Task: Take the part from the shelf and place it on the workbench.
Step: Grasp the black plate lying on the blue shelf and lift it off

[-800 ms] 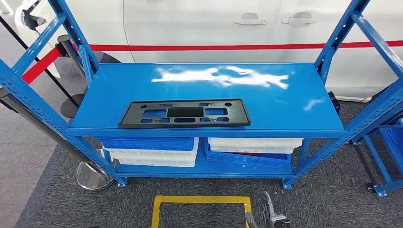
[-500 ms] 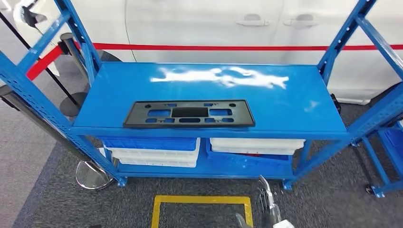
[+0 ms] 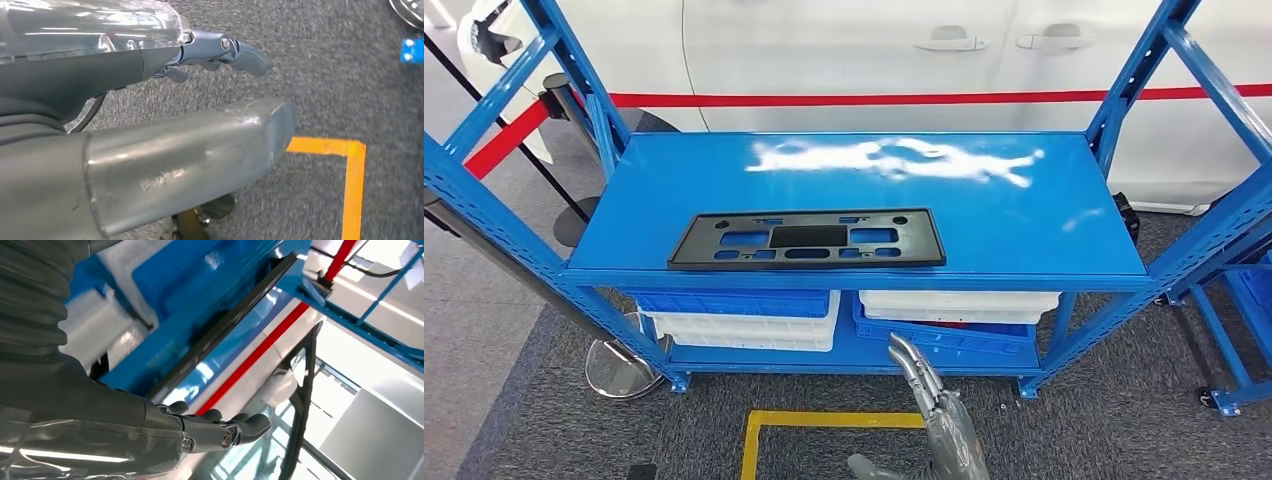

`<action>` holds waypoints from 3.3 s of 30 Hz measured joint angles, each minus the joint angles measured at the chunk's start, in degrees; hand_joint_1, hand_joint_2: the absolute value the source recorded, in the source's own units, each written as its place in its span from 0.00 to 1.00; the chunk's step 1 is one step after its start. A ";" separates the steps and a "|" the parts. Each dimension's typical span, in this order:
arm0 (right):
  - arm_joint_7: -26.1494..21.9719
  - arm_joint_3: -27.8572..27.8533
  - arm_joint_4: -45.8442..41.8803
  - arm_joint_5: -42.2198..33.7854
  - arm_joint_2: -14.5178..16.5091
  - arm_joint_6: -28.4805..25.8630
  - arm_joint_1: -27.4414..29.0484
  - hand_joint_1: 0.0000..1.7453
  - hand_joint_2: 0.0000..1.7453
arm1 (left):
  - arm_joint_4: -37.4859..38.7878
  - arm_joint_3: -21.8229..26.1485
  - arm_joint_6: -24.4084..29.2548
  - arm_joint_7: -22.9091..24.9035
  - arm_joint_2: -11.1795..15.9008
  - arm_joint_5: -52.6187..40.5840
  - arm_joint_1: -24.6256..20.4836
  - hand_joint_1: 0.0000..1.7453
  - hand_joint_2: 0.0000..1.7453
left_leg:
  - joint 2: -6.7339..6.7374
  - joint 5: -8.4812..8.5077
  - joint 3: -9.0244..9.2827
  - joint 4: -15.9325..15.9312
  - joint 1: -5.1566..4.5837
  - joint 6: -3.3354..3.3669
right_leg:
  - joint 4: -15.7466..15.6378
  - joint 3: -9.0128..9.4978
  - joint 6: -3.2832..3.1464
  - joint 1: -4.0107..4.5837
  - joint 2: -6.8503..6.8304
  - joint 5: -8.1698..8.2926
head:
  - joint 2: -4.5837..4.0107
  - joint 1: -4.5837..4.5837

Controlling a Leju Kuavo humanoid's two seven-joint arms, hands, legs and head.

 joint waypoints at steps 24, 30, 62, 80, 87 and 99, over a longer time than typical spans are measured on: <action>7.68 -0.55 23.76 38.67 11.53 -12.47 -13.50 0.00 1.00 | 0.46 -2.04 -2.93 -0.87 -0.83 -3.19 -0.22 0.00 0.00 | -0.55 3.02 -1.05 -1.65 -0.31 2.29 | 4.70 -2.70 0.82 0.73 -0.03 -0.67 | 0.00 -0.26; 3.17 -5.02 25.12 36.69 14.29 -12.50 -12.08 0.00 1.00 | 0.57 -2.03 -4.37 -2.68 -0.77 -2.28 -0.19 0.00 0.00 | -0.60 2.02 -1.55 -0.62 -0.24 0.44 | -0.29 -0.68 -0.43 0.81 -0.03 0.75 | -0.01 -0.29; 2.74 -9.68 28.88 29.77 17.49 -12.65 -10.74 0.00 1.00 | 0.80 -2.02 -6.36 -3.34 1.07 -4.09 0.13 0.00 0.00 | -0.78 -3.43 3.03 2.81 -0.16 0.27 | -0.92 -1.44 -2.09 1.30 -0.02 2.16 | 0.00 -0.84; 10.55 -7.29 30.09 38.50 16.55 -12.20 -12.00 0.00 1.00 | 0.81 -3.51 -9.04 -7.19 2.80 -6.74 0.85 0.00 0.00 | -0.47 3.61 -2.33 -1.19 0.54 2.23 | 14.47 -5.65 1.98 0.35 0.01 -8.57 | 0.00 -0.54; 13.04 -6.05 30.68 41.28 16.50 -9.63 -14.58 0.00 1.00 | 0.79 -4.27 -9.61 -7.32 3.31 -7.33 1.11 0.00 0.00 | -0.85 2.99 -1.55 -1.17 -0.08 1.69 | 1.32 -1.45 -0.07 1.22 -0.05 0.36 | 0.00 -0.50; 16.33 -5.14 40.33 41.48 19.83 -5.98 -24.59 0.00 1.00 | 0.79 -4.46 -11.05 -7.28 3.63 -8.46 1.13 0.00 0.00 | -0.67 0.46 -5.50 7.14 0.93 -1.48 | -0.10 -0.84 -0.99 0.67 -0.06 0.94 | 0.00 -0.90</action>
